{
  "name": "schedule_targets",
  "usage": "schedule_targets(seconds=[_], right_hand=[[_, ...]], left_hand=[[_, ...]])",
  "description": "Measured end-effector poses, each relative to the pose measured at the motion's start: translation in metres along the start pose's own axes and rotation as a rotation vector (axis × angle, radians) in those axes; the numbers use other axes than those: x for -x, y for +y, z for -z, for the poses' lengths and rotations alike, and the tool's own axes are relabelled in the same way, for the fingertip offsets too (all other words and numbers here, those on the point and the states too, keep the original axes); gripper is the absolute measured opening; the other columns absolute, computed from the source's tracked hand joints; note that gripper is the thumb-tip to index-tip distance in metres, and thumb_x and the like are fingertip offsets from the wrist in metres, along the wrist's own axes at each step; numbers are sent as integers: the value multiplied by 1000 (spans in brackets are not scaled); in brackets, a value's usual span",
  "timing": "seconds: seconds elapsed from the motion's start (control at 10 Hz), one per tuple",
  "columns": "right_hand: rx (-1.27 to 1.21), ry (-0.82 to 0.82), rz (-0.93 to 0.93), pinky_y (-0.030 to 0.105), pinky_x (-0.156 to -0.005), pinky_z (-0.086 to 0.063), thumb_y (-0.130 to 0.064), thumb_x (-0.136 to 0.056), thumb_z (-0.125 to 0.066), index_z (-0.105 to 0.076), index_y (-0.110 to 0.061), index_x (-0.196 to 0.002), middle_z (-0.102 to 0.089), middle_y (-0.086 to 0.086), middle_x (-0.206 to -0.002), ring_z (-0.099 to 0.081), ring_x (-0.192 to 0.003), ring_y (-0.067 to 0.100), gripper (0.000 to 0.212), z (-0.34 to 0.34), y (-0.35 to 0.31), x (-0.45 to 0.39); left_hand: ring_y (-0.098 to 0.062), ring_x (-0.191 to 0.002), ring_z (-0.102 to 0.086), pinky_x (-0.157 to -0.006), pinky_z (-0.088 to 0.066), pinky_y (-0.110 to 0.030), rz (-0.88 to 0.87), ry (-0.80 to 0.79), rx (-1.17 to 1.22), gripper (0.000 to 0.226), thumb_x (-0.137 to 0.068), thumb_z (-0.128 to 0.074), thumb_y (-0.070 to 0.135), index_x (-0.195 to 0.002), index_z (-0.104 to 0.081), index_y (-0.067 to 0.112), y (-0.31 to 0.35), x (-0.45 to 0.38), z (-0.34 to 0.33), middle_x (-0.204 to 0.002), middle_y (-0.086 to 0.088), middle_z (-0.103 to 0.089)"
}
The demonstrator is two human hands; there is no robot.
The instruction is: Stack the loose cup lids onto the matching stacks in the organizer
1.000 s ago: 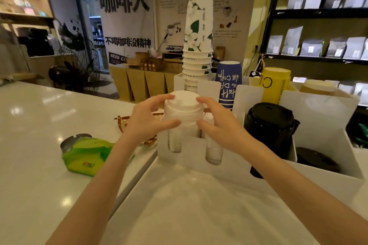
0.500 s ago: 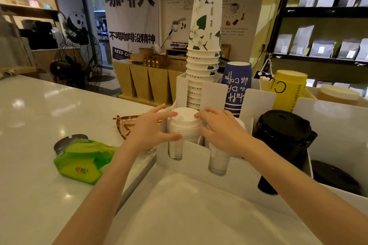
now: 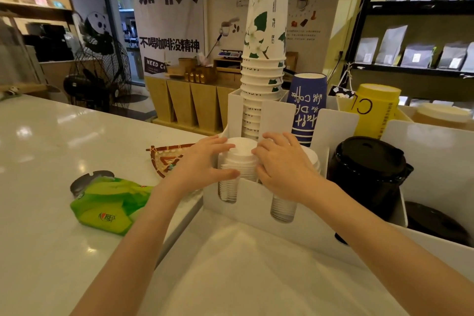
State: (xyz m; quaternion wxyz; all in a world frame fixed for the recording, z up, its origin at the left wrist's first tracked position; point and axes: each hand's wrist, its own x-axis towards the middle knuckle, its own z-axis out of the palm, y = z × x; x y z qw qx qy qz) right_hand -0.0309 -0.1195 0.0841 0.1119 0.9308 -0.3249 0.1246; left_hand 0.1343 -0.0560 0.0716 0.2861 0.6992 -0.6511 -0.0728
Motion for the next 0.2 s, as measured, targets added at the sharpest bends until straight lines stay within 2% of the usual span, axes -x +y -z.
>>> schedule_targets(seconds=[0.1,0.2], right_hand=[[-91,-47,-22,43,-113,-10,-29,-91,-34,-43,-15,-128,-45,5,-139,-26,-134,20,41,4,-2,3],[-384,13,-74,40,-115,-16,-29,-90,-43,-27,-23,-138,-36,1,-147,-22,-137,16,51,17,5,16]], left_hand=[[-18,-138,-21,-112,-19,-43,43,-31,-16,61,-76,-62,38,-132,-40,25,9,-2,0,-150,2,-30],[-20,-138,-22,-111,-20,-44,79,-9,25,58,-79,-60,33,-132,-39,24,12,-4,0,-150,0,-28]])
